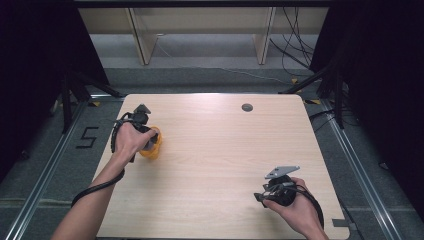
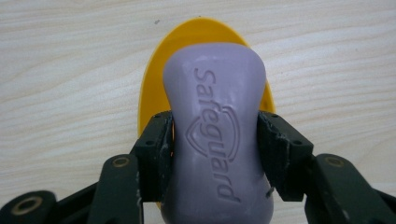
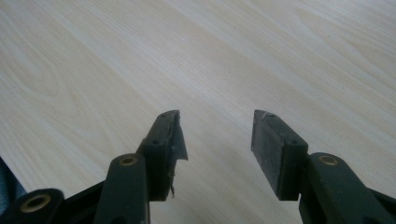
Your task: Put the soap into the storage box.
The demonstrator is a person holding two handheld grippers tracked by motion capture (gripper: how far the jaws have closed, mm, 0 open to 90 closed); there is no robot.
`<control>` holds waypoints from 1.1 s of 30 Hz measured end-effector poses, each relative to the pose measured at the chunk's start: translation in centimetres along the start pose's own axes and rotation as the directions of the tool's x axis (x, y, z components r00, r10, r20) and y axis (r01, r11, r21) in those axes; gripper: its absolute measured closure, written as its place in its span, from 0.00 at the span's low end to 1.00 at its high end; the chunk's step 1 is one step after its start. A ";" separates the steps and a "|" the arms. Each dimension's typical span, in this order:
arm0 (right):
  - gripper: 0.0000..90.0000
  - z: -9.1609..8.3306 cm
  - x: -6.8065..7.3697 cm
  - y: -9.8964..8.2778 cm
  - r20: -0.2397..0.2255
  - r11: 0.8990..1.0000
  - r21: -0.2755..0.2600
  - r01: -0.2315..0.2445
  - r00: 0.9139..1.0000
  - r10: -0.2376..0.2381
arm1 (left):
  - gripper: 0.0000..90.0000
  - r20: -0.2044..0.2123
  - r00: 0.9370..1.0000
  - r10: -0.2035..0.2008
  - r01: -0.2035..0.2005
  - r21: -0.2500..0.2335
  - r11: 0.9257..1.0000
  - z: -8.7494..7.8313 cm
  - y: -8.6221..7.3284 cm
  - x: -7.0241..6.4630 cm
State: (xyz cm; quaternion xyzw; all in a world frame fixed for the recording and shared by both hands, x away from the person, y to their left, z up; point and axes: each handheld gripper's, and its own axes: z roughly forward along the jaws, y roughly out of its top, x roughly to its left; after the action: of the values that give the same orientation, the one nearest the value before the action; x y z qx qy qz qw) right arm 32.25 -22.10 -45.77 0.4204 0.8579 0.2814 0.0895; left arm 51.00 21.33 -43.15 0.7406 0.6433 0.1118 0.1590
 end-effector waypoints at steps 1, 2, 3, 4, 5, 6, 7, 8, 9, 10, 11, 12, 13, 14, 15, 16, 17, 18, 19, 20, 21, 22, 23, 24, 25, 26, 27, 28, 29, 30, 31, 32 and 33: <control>0.58 0.0 0.0 0.0 0.000 1.000 0.001 -0.001 1.000 0.001 | 0.53 0.003 1.000 0.002 -0.002 0.002 1.000 0.1 0.0 0.0; 0.58 0.0 0.0 0.0 0.000 1.000 0.001 0.001 1.000 -0.001 | 0.53 0.005 1.000 0.003 -0.003 0.002 1.000 0.1 0.0 0.0; 0.58 0.0 0.0 0.0 -0.004 1.000 0.000 -0.001 1.000 0.001 | 0.53 0.001 1.000 0.008 -0.008 0.002 1.000 0.1 0.0 0.1; 0.58 0.0 0.0 0.0 -0.004 1.000 0.000 -0.001 1.000 0.001 | 0.53 0.001 1.000 0.008 -0.008 0.002 1.000 0.1 0.0 0.1; 0.58 0.0 0.0 0.0 -0.004 1.000 0.000 -0.001 1.000 0.001 | 0.53 0.001 1.000 0.010 -0.010 0.002 1.000 0.1 0.0 0.1; 0.58 0.0 0.0 0.0 -0.003 1.000 0.000 -0.001 1.000 0.001 | 0.53 0.002 1.000 0.008 -0.008 -0.002 1.000 0.1 0.1 0.0; 0.58 0.0 0.0 0.0 -0.004 1.000 0.000 -0.001 1.000 0.001 | 0.53 0.002 1.000 0.008 -0.008 -0.004 1.000 0.2 0.1 0.0; 0.58 0.0 0.0 0.0 -0.002 1.000 0.001 0.000 1.000 0.000 | 0.53 0.001 1.000 0.005 -0.005 -0.001 1.000 0.2 0.1 0.0; 0.58 0.0 0.0 0.0 -0.003 1.000 0.001 -0.001 1.000 0.001 | 0.53 0.002 1.000 0.010 -0.010 0.008 1.000 0.3 0.1 0.1; 0.58 0.0 0.0 0.0 -0.004 1.000 0.001 0.000 1.000 0.000 | 0.53 0.002 1.000 0.010 -0.010 0.008 1.000 0.3 0.1 0.1; 0.58 0.0 0.0 0.0 -0.004 1.000 0.002 -0.001 1.000 0.001 | 0.53 0.000 1.000 0.008 -0.008 0.003 1.000 0.5 0.1 0.1; 0.58 0.0 0.0 0.0 -0.004 1.000 0.002 -0.001 1.000 0.001 | 0.53 0.001 1.000 0.011 -0.011 0.000 1.000 0.6 0.1 0.1; 0.58 0.0 0.0 0.0 -0.004 1.000 0.002 -0.001 1.000 0.001 | 0.53 0.000 1.000 0.013 -0.013 0.003 1.000 0.6 0.1 0.1; 0.58 0.1 0.1 0.0 -0.006 1.000 0.002 -0.001 1.000 0.001 | 0.53 0.002 1.000 0.012 -0.012 0.001 1.000 0.7 0.1 0.1; 0.58 0.1 0.1 0.0 -0.006 1.000 0.002 -0.001 1.000 0.001 | 0.53 0.002 1.000 0.011 -0.011 0.001 1.000 0.8 0.0 0.1; 0.58 0.1 0.1 0.0 -0.005 1.000 0.003 -0.001 1.000 0.001 | 0.53 0.004 1.000 0.011 -0.011 0.003 1.000 0.8 0.0 0.1; 0.58 0.1 0.1 0.0 -0.005 1.000 0.003 -0.001 1.000 0.001 | 0.53 0.007 1.000 0.009 -0.009 0.004 1.000 0.9 0.0 0.1; 0.58 0.1 0.0 0.0 -0.001 1.000 -0.001 0.011 1.000 -0.011 | 0.53 0.006 1.000 0.007 -0.007 0.011 1.000 0.9 0.1 0.1; 0.58 0.1 0.0 0.0 -0.002 1.000 0.001 0.010 1.000 -0.010 | 0.53 0.007 1.000 0.014 -0.014 0.000 1.000 1.0 -0.1 0.2; 0.58 0.1 0.0 0.0 -0.003 1.000 0.000 0.010 1.000 -0.010 | 0.53 0.009 1.000 0.013 -0.013 0.003 1.000 1.1 0.0 0.2; 0.58 0.1 0.0 0.0 -0.003 1.000 0.000 0.011 1.000 -0.011 | 0.53 0.007 1.000 0.016 -0.016 0.002 1.000 1.1 0.0 0.2; 0.58 0.1 0.0 0.0 -0.003 1.000 0.000 0.011 1.000 -0.011 | 0.53 0.007 1.000 0.016 -0.016 0.002 1.000 1.1 0.0 0.2; 0.58 0.1 0.0 0.0 -0.003 1.000 0.001 0.009 1.000 -0.009 | 0.53 0.006 1.000 0.018 -0.018 0.005 1.000 1.1 0.0 0.2; 0.58 0.1 0.0 0.0 -0.004 1.000 0.001 0.010 1.000 -0.009 | 0.53 0.006 1.000 0.019 -0.019 0.005 1.000 1.2 0.0 0.2; 0.58 0.3 0.1 0.0 -0.008 1.000 -0.009 -0.003 1.000 0.003 | 0.53 0.007 1.000 0.020 -0.020 0.004 1.000 1.2 0.0 0.2; 0.58 0.3 0.1 0.0 -0.008 1.000 -0.009 -0.003 1.000 0.003 | 0.53 0.008 1.000 0.020 -0.020 0.002 1.000 1.2 0.0 0.2; 0.58 0.2 0.1 0.0 -0.008 1.000 0.004 0.004 1.000 -0.004 | 0.53 0.008 1.000 0.019 -0.019 0.008 1.000 1.2 0.0 0.2; 0.58 0.2 0.1 0.0 -0.009 1.000 0.004 0.004 1.000 -0.004 | 0.53 0.008 1.000 0.018 -0.018 0.008 1.000 1.2 0.0 0.2; 0.58 0.2 0.0 0.0 -0.004 1.000 0.002 0.013 1.000 -0.013 | 0.53 0.008 1.000 0.022 -0.022 0.009 1.000 1.2 0.0 0.3; 0.58 0.2 0.1 0.0 -0.008 1.000 0.004 0.005 1.000 -0.005 | 0.53 0.007 1.000 0.023 -0.023 0.006 1.000 1.2 0.0 0.3; 0.58 0.2 0.0 0.0 -0.005 1.000 0.001 0.014 1.000 -0.014 | 0.53 0.008 1.000 0.024 -0.024 0.003 1.000 1.3 0.0 0.3; 0.58 0.2 0.0 0.0 -0.005 1.000 0.001 0.014 1.000 -0.014 | 0.53 0.005 1.000 0.027 -0.027 0.001 1.000 1.3 0.0 0.3; 0.58 0.2 0.1 0.0 -0.010 1.000 0.004 0.006 1.000 -0.006 | 0.53 0.003 0.999 0.032 -0.032 -0.007 0.999 1.4 -0.1 0.3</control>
State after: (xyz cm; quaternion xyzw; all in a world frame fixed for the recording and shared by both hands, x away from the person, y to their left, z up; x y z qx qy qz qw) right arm 32.29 -21.96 -45.93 0.4165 0.8603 0.2812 0.0854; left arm 51.48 21.49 -44.49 0.7502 0.6308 0.1156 0.1608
